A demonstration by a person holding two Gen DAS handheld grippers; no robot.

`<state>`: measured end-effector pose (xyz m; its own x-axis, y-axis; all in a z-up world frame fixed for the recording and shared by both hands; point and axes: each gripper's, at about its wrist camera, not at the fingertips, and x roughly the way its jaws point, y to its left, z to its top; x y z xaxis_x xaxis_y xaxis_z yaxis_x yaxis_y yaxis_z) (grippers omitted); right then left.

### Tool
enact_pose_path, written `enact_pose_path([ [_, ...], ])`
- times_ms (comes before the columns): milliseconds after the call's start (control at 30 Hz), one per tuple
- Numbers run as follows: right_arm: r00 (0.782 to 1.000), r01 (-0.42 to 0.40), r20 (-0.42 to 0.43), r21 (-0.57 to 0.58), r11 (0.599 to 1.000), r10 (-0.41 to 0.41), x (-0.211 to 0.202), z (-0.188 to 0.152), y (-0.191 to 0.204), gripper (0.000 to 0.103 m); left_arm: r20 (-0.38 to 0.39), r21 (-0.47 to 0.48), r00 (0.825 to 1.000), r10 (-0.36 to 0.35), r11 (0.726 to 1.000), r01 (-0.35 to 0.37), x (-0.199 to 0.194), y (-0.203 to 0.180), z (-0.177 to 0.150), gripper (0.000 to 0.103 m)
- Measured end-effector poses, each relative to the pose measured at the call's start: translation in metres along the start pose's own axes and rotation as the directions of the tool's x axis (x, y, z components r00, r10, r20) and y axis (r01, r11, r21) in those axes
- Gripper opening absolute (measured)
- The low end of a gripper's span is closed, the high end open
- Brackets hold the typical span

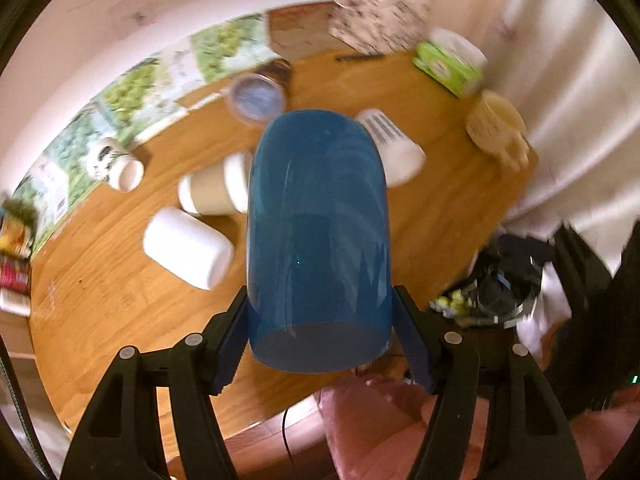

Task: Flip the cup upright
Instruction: 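Lift the blue cup with the left gripper and rotate it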

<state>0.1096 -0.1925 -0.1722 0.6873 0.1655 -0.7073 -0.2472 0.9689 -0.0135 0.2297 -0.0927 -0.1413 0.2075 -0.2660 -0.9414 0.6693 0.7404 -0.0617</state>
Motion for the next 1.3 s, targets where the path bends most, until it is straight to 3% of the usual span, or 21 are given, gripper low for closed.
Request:
enact_pose_path([
  [233, 0.999, 0.015, -0.031, -0.003, 1.000, -0.015, -0.003, -0.018, -0.005, 0.103, -0.060, 0.216, 0.997, 0.042, 0.976, -0.028, 0.018, -0.026, -0.012, 0.071],
  [500, 0.998, 0.019, -0.053, -0.027, 0.999, -0.021, 0.001, -0.027, -0.006, 0.103, -0.163, 0.463, 0.978, 0.131, 0.885, -0.042, 0.047, -0.044, -0.010, 0.071],
  [633, 0.997, 0.025, -0.065, -0.032, 0.999, -0.027, 0.007, -0.027, -0.005, 0.103, -0.204, 0.588, 0.967, 0.152, 0.809, -0.004, 0.060, -0.051, -0.010, 0.071],
  [700, 0.997, 0.032, -0.070, -0.032, 0.999, -0.034, 0.010, -0.027, -0.005, 0.103, -0.219, 0.664, 0.963, 0.159, 0.748, 0.027, 0.065, -0.056, -0.010, 0.071],
  [833, 0.995, 0.057, -0.082, -0.019, 0.998, -0.058, 0.017, -0.026, -0.005, 0.103, -0.264, 0.752, 0.952, 0.152, 0.651, 0.105, 0.075, -0.062, -0.010, 0.071],
  [1000, 0.993, 0.071, -0.096, -0.022, 0.997, -0.073, 0.023, -0.026, -0.005, 0.103, -0.321, 0.795, 0.937, 0.136, 0.576, 0.189, 0.088, -0.065, -0.009, 0.071],
  [1100, 0.992, 0.063, -0.111, -0.026, 0.998, -0.066, 0.028, -0.025, -0.005, 0.103, -0.340, 0.826, 0.930, 0.136, 0.516, 0.226, 0.097, -0.064, -0.008, 0.071],
  [1300, 0.986, 0.065, -0.147, -0.060, 0.996, -0.073, 0.039, -0.023, -0.004, 0.103, -0.388, 0.835, 0.914, 0.121, 0.465, 0.293, 0.109, -0.060, 0.001, 0.071],
])
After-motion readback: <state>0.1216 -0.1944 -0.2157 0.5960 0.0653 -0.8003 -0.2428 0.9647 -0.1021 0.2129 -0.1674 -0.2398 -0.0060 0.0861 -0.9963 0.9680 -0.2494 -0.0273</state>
